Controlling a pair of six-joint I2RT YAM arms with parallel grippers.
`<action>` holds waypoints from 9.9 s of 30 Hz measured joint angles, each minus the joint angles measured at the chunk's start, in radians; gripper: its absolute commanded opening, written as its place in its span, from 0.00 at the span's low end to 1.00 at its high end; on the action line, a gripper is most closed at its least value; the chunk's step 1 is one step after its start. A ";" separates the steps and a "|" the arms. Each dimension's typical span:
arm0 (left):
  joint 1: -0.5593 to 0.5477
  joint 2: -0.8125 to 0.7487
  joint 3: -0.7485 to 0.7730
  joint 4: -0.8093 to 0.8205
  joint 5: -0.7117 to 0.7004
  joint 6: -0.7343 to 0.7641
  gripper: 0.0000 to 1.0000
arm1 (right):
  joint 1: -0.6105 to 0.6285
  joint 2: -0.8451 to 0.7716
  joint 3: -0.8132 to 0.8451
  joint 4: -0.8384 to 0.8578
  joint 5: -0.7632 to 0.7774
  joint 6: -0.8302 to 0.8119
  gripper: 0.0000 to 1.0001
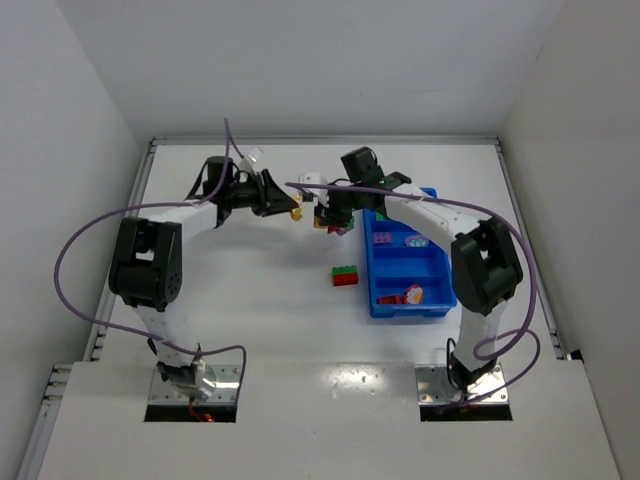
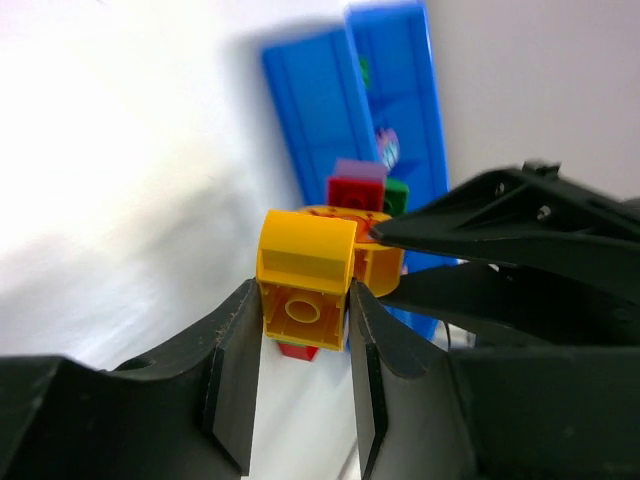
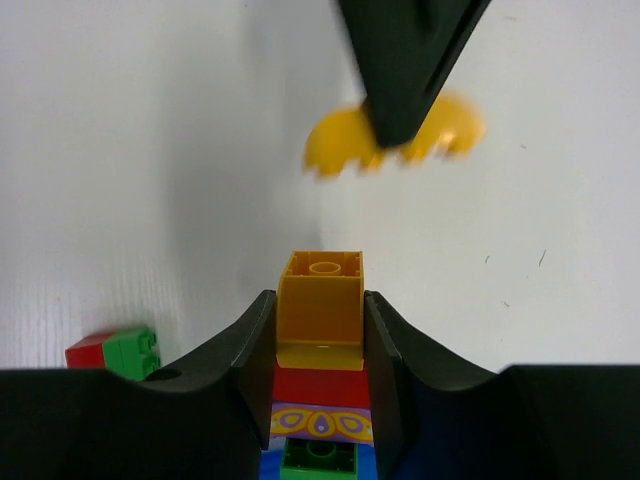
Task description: Sort the legos into containers by color
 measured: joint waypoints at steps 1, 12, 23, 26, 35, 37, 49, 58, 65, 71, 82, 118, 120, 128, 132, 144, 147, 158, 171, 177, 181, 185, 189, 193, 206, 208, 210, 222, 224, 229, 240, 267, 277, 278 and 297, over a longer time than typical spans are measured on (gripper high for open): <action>0.019 -0.007 0.000 -0.001 -0.006 0.002 0.12 | 0.000 -0.001 -0.004 0.000 0.003 0.000 0.01; 0.114 -0.082 -0.052 -0.026 -0.065 0.057 0.10 | -0.008 0.000 -0.002 0.063 0.048 0.165 0.00; 0.052 -0.391 -0.332 0.076 -0.085 0.173 0.10 | -0.056 0.151 0.305 0.212 0.165 0.632 0.00; -0.021 -0.426 -0.343 0.124 -0.089 0.198 0.10 | -0.072 0.207 0.370 0.228 0.179 0.731 0.00; -0.253 -0.393 -0.380 0.412 -0.184 0.111 0.10 | -0.153 0.291 0.428 0.235 0.195 0.932 0.00; -0.293 -0.363 -0.380 0.462 -0.215 0.092 0.10 | -0.178 0.293 0.434 0.237 0.191 0.960 0.00; -0.494 -0.124 -0.210 0.578 -0.319 0.054 0.10 | -0.299 0.294 0.445 0.262 0.119 1.080 0.00; -0.546 0.026 -0.052 0.587 -0.330 0.057 0.12 | -0.331 0.294 0.444 0.290 0.056 1.131 0.00; -0.570 0.105 -0.006 0.566 -0.322 0.062 0.13 | -0.350 0.294 0.444 0.289 0.029 1.151 0.00; -0.583 0.144 0.023 0.536 -0.322 0.079 0.17 | -0.363 0.294 0.444 0.291 0.019 1.171 0.00; -0.595 0.194 0.051 0.475 -0.300 0.126 0.41 | -0.367 0.294 0.444 0.297 0.000 1.178 0.00; -0.161 -0.291 -0.003 0.098 -0.479 0.246 0.63 | -0.330 0.295 0.283 0.544 -0.170 1.534 0.00; -0.162 -0.275 -0.003 0.077 -0.486 0.243 0.63 | -0.314 0.288 0.283 0.542 -0.150 1.535 0.00; -0.161 -0.236 0.010 0.071 -0.494 0.216 0.64 | -0.265 0.224 0.283 0.475 -0.054 1.480 0.00; -0.161 -0.232 0.019 0.072 -0.487 0.204 0.69 | -0.252 0.203 0.284 0.454 -0.021 1.448 0.00; -0.161 -0.162 0.089 0.102 -0.460 0.185 0.73 | -0.227 0.202 0.284 0.408 0.005 1.398 0.00; -0.161 -0.150 0.092 0.102 -0.458 0.185 0.73 | -0.218 0.202 0.284 0.408 0.003 1.390 0.00; -0.161 -0.092 0.117 0.117 -0.437 0.166 0.73 | -0.193 0.199 0.284 0.392 -0.004 1.342 0.00; -0.152 -0.080 0.118 0.112 -0.431 0.161 0.29 | -0.187 0.190 0.284 0.388 0.000 1.324 0.00; -0.150 -0.074 0.118 0.116 -0.424 0.160 0.23 | -0.189 0.186 0.284 0.387 0.015 1.308 0.00; -0.150 -0.068 0.119 0.126 -0.422 0.149 0.68 | -0.188 0.181 0.284 0.381 0.025 1.304 0.00; -0.150 -0.058 0.119 0.142 -0.409 0.124 0.73 | -0.173 0.178 0.284 0.378 0.025 1.303 0.00; -0.150 -0.055 0.119 0.143 -0.401 0.111 0.73 | -0.165 0.178 0.284 0.377 0.035 1.300 0.00; -0.150 -0.055 0.116 0.151 -0.405 0.106 0.71 | -0.161 0.177 0.284 0.375 0.048 1.300 0.00; -0.143 -0.055 0.114 0.176 -0.429 0.087 0.52 | -0.125 0.121 0.275 0.363 0.117 1.285 0.00; -0.143 -0.055 0.114 0.177 -0.431 0.084 0.42 | -0.122 0.115 0.272 0.364 0.125 1.282 0.00; -0.143 -0.055 0.112 0.174 -0.439 0.084 0.37 | -0.122 0.112 0.270 0.367 0.127 1.283 0.00; -0.120 -0.092 0.036 0.129 -0.485 0.106 0.76 | -0.129 0.101 0.255 0.319 0.152 1.203 0.00; -0.109 -0.113 0.020 0.095 -0.508 0.119 0.76 | -0.136 0.060 0.203 0.293 0.162 1.145 0.00; -0.088 -0.166 0.012 0.002 -0.575 0.179 0.86 | -0.182 -0.213 -0.065 0.166 0.175 0.935 0.00; -0.070 -0.132 0.156 -0.250 -0.578 0.331 1.00 | -0.222 -0.611 -0.225 -0.306 0.183 0.529 0.00; -0.070 -0.086 0.175 -0.359 -0.529 0.449 1.00 | -0.229 -0.451 -0.440 -0.290 0.253 0.323 0.45; -0.047 -0.091 0.175 -0.498 -0.372 0.621 1.00 | -0.229 -0.494 -0.456 -0.264 0.256 0.341 0.61; -0.042 -0.096 0.171 -0.515 -0.373 0.636 1.00 | -0.229 -0.512 -0.457 -0.263 0.254 0.344 0.61; -0.013 -0.212 0.071 -0.859 -0.310 1.460 0.63 | -0.230 -0.576 -0.393 -0.227 0.152 0.416 0.57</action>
